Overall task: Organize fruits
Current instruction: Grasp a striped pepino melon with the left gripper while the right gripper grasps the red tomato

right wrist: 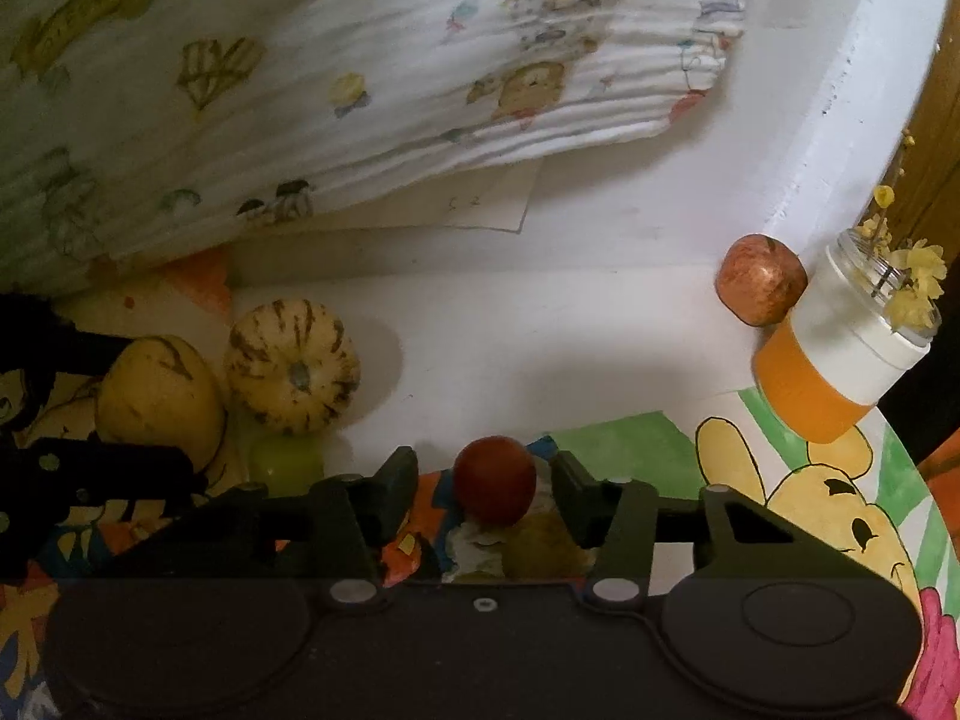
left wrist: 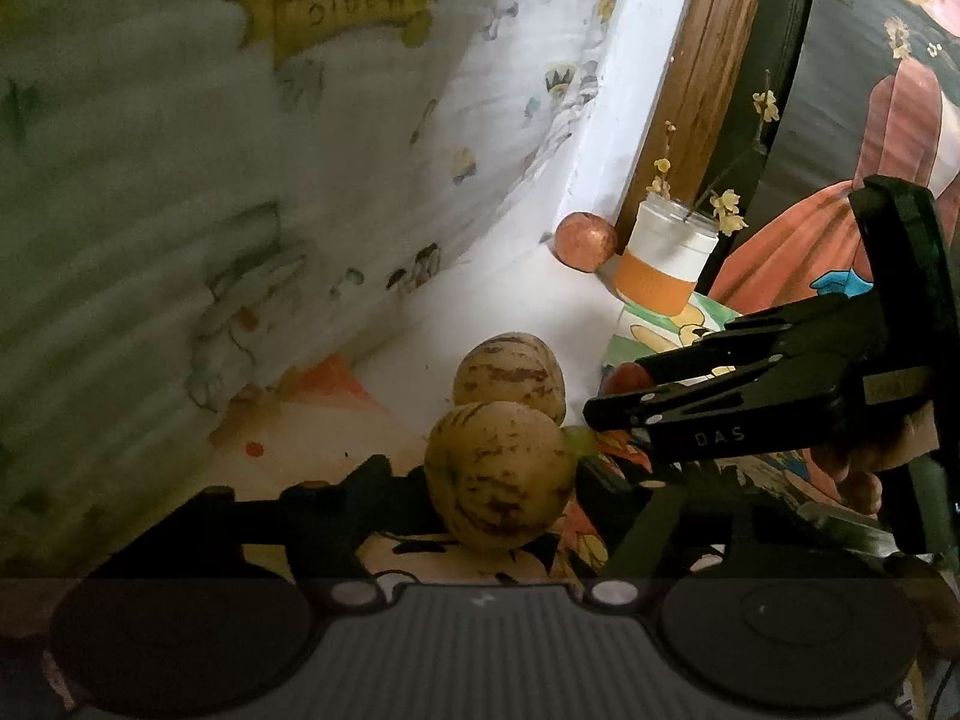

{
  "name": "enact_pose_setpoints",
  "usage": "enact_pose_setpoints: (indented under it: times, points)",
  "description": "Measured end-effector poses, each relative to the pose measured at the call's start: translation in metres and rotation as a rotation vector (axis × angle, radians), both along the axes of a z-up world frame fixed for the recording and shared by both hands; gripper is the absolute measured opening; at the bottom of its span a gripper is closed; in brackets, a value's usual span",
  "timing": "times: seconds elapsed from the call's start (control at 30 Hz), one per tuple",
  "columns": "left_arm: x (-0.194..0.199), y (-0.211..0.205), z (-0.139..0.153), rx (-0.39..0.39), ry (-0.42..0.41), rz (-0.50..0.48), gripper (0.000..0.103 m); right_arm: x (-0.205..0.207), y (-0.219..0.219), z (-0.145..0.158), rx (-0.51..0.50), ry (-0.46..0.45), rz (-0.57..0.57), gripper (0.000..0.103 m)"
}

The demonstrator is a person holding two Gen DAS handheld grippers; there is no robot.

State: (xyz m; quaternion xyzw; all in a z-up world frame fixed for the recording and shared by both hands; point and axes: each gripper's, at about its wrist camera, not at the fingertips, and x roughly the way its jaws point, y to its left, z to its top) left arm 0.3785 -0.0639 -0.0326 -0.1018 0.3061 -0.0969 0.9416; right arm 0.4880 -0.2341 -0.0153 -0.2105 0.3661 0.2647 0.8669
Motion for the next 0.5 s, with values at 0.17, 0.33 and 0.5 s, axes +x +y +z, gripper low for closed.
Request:
enact_pose_setpoints:
  times: [0.17, 0.33, 0.5]
  points:
    - [0.002, 0.005, -0.002, -0.044, 0.007, -0.016, 0.060, -0.004, 0.002, 0.001, -0.003, -0.006, -0.011, 0.042]
    - [0.000, 0.011, -0.003, -0.085, 0.007, -0.010, 0.059, -0.007, 0.004, 0.002, -0.021, -0.016, -0.010, 0.039]
    - [0.001, 0.013, -0.004, -0.107, 0.010, -0.007, 0.058, -0.007, 0.008, 0.003, -0.034, -0.011, -0.021, 0.035]
